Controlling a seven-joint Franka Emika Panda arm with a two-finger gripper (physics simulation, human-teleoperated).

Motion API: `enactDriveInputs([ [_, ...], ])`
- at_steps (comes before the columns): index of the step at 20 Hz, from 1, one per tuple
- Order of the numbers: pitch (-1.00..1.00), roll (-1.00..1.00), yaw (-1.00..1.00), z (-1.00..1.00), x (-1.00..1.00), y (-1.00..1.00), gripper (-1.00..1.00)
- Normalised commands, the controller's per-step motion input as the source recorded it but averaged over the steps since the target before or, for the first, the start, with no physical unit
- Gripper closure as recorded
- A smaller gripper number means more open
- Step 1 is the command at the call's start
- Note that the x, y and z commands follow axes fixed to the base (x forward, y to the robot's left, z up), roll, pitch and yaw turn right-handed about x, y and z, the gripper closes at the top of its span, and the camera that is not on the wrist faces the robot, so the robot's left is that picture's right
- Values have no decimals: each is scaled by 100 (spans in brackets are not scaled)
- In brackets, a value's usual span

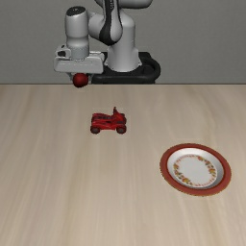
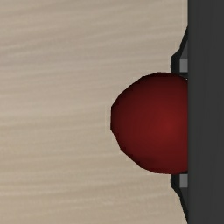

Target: Pick up the tomato and put it on the plate

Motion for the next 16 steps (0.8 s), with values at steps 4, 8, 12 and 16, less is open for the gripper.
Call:
enactDriveInputs([
  [4, 0, 0, 0, 100, 0, 0, 100],
  [8, 0, 0, 0, 75, 25, 0, 100],
  [12, 0, 0, 0, 0, 100, 0, 100],
  [16, 0, 0, 0, 0, 100, 0, 100],
])
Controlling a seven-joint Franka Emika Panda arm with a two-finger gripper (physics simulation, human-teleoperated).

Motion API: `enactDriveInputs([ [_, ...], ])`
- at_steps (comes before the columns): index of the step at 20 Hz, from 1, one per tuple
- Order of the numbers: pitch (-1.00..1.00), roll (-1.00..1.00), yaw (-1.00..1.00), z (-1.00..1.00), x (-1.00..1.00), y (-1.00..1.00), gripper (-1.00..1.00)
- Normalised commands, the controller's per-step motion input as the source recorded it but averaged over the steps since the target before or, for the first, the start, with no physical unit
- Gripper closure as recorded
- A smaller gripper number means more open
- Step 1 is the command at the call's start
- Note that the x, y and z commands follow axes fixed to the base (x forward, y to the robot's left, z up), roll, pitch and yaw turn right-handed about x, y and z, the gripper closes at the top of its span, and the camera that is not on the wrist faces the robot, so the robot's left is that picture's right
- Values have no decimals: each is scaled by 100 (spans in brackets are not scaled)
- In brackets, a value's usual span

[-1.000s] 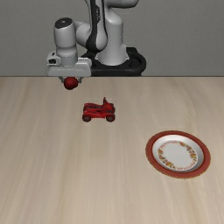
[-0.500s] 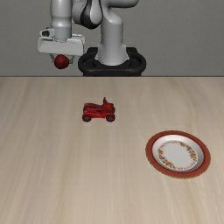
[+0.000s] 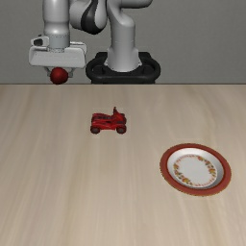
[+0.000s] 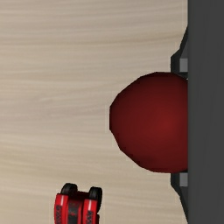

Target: Pick up the tomato and put it on the plate

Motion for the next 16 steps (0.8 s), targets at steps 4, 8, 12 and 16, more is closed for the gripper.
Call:
enactDriveInputs([
  [4, 0, 0, 0, 0, 100, 0, 100],
  [8, 0, 0, 0, 0, 100, 0, 100],
  [12, 0, 0, 0, 0, 100, 0, 100],
  [16, 0, 0, 0, 0, 100, 0, 100],
])
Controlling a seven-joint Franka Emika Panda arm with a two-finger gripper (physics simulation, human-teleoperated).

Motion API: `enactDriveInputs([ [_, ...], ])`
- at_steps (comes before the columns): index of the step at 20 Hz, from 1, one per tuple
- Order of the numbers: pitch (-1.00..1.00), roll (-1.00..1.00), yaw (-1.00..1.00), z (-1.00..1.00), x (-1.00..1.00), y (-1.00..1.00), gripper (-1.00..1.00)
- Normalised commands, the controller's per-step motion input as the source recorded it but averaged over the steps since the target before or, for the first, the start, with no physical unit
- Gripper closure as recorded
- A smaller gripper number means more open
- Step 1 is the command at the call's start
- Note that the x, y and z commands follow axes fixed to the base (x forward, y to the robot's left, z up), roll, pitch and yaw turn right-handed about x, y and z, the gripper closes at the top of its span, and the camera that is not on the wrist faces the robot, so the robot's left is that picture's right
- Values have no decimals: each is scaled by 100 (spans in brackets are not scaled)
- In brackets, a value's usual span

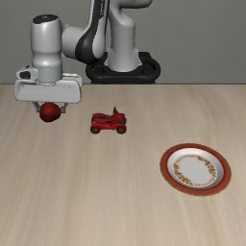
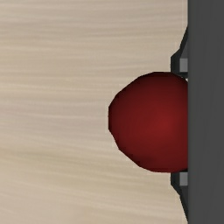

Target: Pick up the tomato and put it on the plate

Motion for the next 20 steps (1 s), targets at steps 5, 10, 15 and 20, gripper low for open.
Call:
enactDriveInputs([
  [5, 0, 0, 0, 0, 100, 0, 100],
  [10, 0, 0, 0, 0, 80, 20, 100],
  [15, 0, 0, 0, 0, 0, 100, 100],
  [20, 0, 0, 0, 0, 0, 100, 100],
])
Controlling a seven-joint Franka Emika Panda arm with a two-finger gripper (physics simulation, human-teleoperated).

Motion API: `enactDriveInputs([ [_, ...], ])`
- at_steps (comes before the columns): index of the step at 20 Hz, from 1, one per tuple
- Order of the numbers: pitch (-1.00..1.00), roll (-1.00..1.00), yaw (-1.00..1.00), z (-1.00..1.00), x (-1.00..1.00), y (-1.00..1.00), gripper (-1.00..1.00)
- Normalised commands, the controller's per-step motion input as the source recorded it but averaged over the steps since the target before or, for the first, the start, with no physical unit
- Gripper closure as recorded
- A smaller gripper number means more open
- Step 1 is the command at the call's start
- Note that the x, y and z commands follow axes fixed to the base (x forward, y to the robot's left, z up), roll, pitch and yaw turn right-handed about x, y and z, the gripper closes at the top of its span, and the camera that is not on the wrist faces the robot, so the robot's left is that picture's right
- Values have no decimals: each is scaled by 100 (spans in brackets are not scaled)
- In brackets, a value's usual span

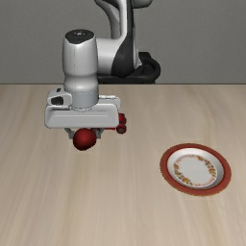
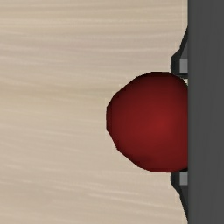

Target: Pick up the tomato and put it on the plate

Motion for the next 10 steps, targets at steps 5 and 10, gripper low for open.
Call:
enactDriveInputs([
  [5, 0, 0, 0, 0, 0, 100, 100],
  [10, 0, 0, 0, 0, 0, 100, 100],
])
